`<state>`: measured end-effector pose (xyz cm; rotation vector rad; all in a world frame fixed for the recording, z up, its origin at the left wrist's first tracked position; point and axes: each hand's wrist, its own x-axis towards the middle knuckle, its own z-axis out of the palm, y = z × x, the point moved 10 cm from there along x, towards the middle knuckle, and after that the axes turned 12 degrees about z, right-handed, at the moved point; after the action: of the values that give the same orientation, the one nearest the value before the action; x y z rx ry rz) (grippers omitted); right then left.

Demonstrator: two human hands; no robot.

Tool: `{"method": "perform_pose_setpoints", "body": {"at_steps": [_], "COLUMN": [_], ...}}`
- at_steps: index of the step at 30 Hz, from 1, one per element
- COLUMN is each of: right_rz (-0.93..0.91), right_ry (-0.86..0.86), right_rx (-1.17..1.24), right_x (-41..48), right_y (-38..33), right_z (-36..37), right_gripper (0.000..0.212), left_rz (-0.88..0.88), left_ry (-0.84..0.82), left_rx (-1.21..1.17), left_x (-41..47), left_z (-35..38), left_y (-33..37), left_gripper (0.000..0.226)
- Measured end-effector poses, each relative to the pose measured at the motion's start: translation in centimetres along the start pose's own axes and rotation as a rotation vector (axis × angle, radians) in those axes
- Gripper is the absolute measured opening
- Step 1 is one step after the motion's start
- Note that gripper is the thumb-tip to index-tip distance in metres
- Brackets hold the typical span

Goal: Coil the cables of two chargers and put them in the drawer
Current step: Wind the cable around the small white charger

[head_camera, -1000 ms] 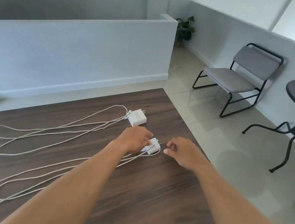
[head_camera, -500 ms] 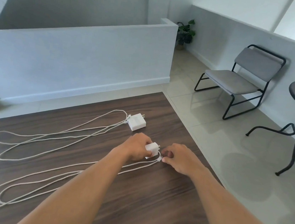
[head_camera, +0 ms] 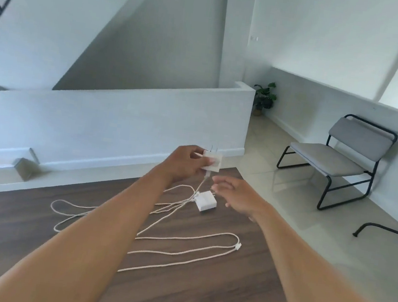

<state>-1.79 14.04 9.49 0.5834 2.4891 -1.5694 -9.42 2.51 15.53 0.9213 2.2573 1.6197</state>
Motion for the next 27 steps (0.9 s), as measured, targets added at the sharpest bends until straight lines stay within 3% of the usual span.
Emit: {"method": "perform_pose_setpoints", "body": {"at_steps": [5, 10, 13, 20, 23, 27], "right_rz": [-0.077, -0.137, -0.196, -0.282, -0.313, -0.408], "right_ry": [-0.144, -0.295, -0.379, -0.238, -0.131, -0.011], "right_rx": [0.103, 0.215, 0.269, 0.237, 0.064, -0.27], "right_x": [-2.2, -3.9, -5.2, -5.0, -4.5, -4.9], "right_y": [-6.2, -11.6, -14.9, -16.8, -17.5, -19.6], "right_z": [2.8, 5.7, 8.0, 9.0, 8.9, 9.5], "right_gripper": [0.022, 0.019, 0.032, 0.022, 0.022, 0.02], "left_rz": [0.117, 0.185, 0.21, 0.219, 0.181, 0.1], "left_ry": [0.091, 0.179, 0.223, 0.25, 0.159, 0.0], "left_rx": [-0.045, -0.05, -0.066, -0.072, -0.058, 0.024], "left_x": [-0.9, -2.8, -4.3, -7.3, -8.7, -10.7], "left_z": [-5.5, -11.7, -14.5, -18.4, -19.0, -18.7], "left_y": [6.1, 10.2, 11.0, 11.4, 10.3, 7.9], "left_gripper": [0.012, 0.017, 0.019, 0.025, 0.033, 0.026]}}
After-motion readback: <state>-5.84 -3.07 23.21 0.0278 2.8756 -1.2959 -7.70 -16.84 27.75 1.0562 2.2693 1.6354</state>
